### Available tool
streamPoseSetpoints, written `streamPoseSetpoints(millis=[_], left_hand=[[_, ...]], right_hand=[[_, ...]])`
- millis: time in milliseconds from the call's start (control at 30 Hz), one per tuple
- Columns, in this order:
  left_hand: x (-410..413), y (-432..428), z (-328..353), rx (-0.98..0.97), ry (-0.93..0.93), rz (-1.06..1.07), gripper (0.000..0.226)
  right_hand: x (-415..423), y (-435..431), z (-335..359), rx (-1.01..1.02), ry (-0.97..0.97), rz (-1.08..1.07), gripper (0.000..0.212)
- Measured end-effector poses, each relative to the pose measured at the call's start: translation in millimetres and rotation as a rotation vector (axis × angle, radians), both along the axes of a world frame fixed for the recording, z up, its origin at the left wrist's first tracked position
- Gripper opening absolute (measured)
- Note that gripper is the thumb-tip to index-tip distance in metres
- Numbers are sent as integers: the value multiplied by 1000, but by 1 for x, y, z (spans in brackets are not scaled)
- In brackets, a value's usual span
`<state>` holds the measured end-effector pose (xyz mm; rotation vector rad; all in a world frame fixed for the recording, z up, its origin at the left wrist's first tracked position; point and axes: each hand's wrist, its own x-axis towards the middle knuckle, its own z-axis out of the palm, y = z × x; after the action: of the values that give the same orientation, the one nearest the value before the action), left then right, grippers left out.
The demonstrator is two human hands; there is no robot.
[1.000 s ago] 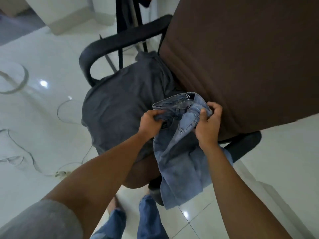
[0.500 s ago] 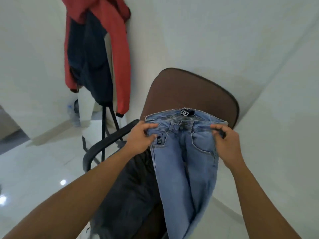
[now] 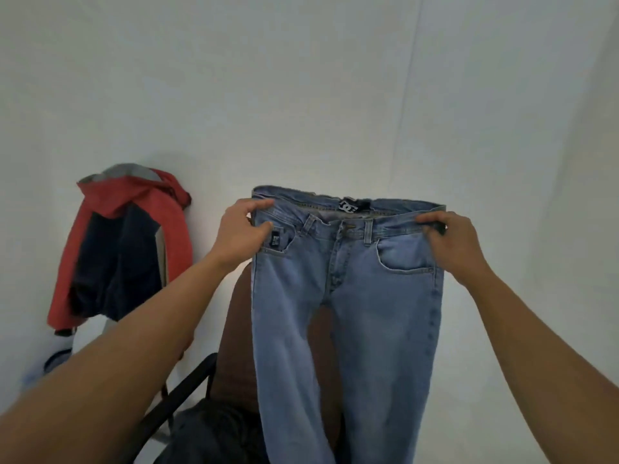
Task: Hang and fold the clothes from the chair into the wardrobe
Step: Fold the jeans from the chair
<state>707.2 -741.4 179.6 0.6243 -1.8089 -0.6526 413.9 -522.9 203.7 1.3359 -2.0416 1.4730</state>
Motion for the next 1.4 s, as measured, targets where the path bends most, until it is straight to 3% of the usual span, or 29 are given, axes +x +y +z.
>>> streamPoseSetpoints(millis=[233,467,867,1067,1167,1300,1400], left_hand=[[4,37,83,-130,-92,53,45],[-19,74,119,-94,-164,-1,49],[-64,163,164,-116,-173,-302,49],[-65,204,171,-93,-82,-564,43],[-64,209,178,23,-14,-669,33],[-58,209,188,196,32,-872,15],[-59,210,191,175,39,-865,10]], right_hand=[[0,37,62,-91,-91,-87,26],[3,54,89,4,-181,-29,27],[73,71,138,-17,-327,489,26],[89,79,150,-9,-273,557,33],[90,85,153,-51,-282,569,36],[89,93,153,-112,-338,593,26],[91,95,156,-197,-380,545,22]])
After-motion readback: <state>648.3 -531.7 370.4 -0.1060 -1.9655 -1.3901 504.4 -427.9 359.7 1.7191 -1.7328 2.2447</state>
